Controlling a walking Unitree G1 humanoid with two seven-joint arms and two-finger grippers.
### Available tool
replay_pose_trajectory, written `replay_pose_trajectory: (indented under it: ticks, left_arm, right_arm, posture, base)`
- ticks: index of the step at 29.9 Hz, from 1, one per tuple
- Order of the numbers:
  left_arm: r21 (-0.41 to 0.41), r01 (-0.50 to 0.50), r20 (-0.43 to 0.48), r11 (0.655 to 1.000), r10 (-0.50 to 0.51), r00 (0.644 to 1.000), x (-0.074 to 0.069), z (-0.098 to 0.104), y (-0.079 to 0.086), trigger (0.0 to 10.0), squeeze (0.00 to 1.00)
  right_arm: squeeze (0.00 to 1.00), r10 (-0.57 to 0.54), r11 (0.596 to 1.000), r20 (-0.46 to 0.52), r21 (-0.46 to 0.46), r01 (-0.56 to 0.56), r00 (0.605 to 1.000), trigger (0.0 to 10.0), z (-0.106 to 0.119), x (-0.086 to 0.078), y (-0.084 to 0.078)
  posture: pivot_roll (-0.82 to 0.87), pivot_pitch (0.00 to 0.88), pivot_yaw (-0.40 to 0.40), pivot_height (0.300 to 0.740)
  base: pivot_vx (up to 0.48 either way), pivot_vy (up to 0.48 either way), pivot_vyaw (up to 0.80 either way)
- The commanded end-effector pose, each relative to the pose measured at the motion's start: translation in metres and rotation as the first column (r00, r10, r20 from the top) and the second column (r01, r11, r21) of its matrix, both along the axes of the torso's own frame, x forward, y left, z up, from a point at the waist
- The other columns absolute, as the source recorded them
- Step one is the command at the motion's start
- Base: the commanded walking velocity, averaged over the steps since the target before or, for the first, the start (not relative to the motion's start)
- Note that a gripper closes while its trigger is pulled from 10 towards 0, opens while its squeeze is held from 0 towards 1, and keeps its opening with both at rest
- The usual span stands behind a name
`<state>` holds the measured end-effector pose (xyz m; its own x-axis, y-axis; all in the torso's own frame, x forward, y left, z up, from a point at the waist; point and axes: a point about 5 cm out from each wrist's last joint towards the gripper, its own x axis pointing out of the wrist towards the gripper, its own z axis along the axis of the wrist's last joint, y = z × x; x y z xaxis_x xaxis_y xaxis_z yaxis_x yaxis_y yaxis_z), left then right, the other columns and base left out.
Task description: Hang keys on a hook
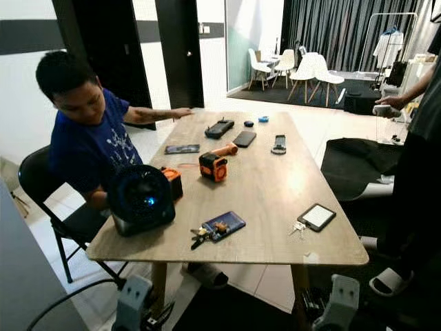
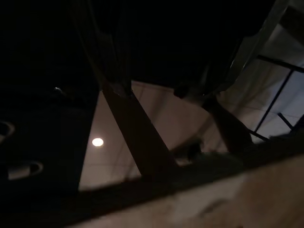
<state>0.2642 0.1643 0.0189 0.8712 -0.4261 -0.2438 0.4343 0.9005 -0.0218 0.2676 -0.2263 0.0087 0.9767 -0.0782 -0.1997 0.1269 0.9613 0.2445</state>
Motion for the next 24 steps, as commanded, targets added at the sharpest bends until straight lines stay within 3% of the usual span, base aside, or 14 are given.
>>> replay_pose_trajectory:
  ticks: [1,5,10,11,12,15,17,18,24]
  left_arm:
    - [-0.034,0.015,-0.029,0.999,-0.016,0.999,-0.005,-0.003,-0.003,10.0,0.00]
    - [0.012,0.076,-0.066,0.997,-0.075,0.995,-0.014,-0.011,0.000,10.0,0.00]
    - [0.059,0.103,-0.108,0.993,-0.096,0.990,-0.024,-0.021,0.003,10.0,0.00]
    - [0.070,0.103,-0.139,0.992,-0.093,0.986,-0.031,-0.027,0.006,10.0,0.00]
    - [0.070,0.103,-0.139,0.992,-0.093,0.986,-0.031,-0.027,0.006,10.0,0.00]
    - [0.098,0.112,-0.178,0.989,-0.093,0.980,-0.041,-0.035,0.011,10.0,0.00]
    - [0.098,0.112,-0.178,0.989,-0.093,0.980,-0.041,-0.035,0.011,10.0,0.00]
    - [0.094,0.118,-0.197,0.989,-0.097,0.976,-0.046,-0.037,0.013,10.0,0.00]
    - [0.108,0.119,-0.221,0.987,-0.093,0.971,-0.051,-0.043,0.015,10.0,0.00]
  right_arm:
    - [0.00,-0.010,1.000,-0.002,0.017,0.010,1.000,10.0,-0.002,-0.003,0.000]
    - [0.00,-0.003,1.000,-0.037,0.027,0.004,0.999,10.0,-0.010,-0.009,0.003]
    - [0.00,0.023,1.000,-0.163,0.018,-0.020,0.986,10.0,-0.030,-0.025,0.007]
    - [0.00,0.027,1.000,-0.240,0.018,-0.023,0.970,10.0,-0.044,-0.041,0.009]
    - [0.00,0.027,1.000,-0.240,0.018,-0.023,0.970,10.0,-0.044,-0.041,0.009]
    - [0.00,0.012,1.000,-0.357,0.013,-0.008,0.934,10.0,-0.064,-0.068,0.009]
    - [0.00,0.012,1.000,-0.357,0.013,-0.008,0.934,10.0,-0.064,-0.068,0.009]
    - [0.00,0.004,1.000,-0.422,0.012,0.001,0.907,10.0,-0.075,-0.085,0.009]
    - [0.00,-0.003,1.000,-0.498,0.004,0.006,0.867,10.0,-0.087,-0.109,0.008]
  posture:
    - [0.05,0.021,0.026,0.740]
    - [0.05,0.022,0.024,0.740]
    - [0.05,0.022,0.023,0.740]
    - [0.05,0.023,0.020,0.740]
    - [0.05,0.023,0.020,0.740]
    - [0.05,0.023,0.020,0.740]
    - [0.05,0.023,0.020,0.740]
    - [0.05,0.022,0.020,0.740]
    - [0.05,0.021,0.024,0.740]
  base:
    - [0.000,0.000,0.00]
    - [0.000,0.000,0.00]
    - [0.000,0.000,0.00]
    - [0.000,0.000,0.00]
    - [0.000,0.000,0.00]
    - [0.000,0.000,0.00]
    - [0.000,0.000,0.00]
    - [0.000,0.000,0.00]
    - [0.000,0.000,0.00]
